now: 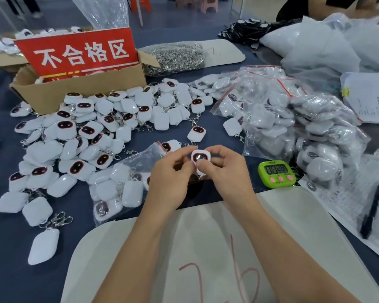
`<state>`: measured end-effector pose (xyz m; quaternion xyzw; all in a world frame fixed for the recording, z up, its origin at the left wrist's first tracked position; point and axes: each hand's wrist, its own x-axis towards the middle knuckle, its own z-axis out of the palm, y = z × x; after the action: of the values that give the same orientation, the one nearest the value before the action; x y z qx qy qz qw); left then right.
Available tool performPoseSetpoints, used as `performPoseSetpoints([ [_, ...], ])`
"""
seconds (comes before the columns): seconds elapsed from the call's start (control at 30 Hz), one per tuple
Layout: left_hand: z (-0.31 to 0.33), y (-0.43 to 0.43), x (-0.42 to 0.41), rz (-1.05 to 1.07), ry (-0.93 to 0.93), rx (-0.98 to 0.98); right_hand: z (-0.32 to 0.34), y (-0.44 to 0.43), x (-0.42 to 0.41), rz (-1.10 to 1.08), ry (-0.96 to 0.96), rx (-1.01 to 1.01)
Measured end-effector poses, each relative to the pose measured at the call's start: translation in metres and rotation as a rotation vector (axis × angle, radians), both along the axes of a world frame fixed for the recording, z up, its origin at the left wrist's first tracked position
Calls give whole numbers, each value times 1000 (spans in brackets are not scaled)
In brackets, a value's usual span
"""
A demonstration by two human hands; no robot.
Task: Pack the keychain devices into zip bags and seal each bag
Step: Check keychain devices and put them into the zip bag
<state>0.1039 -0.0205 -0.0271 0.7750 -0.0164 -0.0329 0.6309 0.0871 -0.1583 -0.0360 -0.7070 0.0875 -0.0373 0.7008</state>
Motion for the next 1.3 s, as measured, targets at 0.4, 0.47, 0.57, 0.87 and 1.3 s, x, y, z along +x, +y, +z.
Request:
performPoseSetpoints([
  [0.4, 4, 2, 1, 20, -46, -165, 6, -3, 5, 131, -22, 271],
  [0.47, 4, 2, 0, 6, -63, -166, 6, -5, 4, 144, -33, 273],
  [0.57, 4, 3, -1, -14, -74, -144, 7, -5, 3, 153, -54, 262],
  [0.87, 2, 1, -2, -34, -58, -214, 9, -7, 1, 146, -61, 248],
  [1.3, -1, 3, -7, -27, -68, -153, 11, -7, -4, 92, -58, 129],
])
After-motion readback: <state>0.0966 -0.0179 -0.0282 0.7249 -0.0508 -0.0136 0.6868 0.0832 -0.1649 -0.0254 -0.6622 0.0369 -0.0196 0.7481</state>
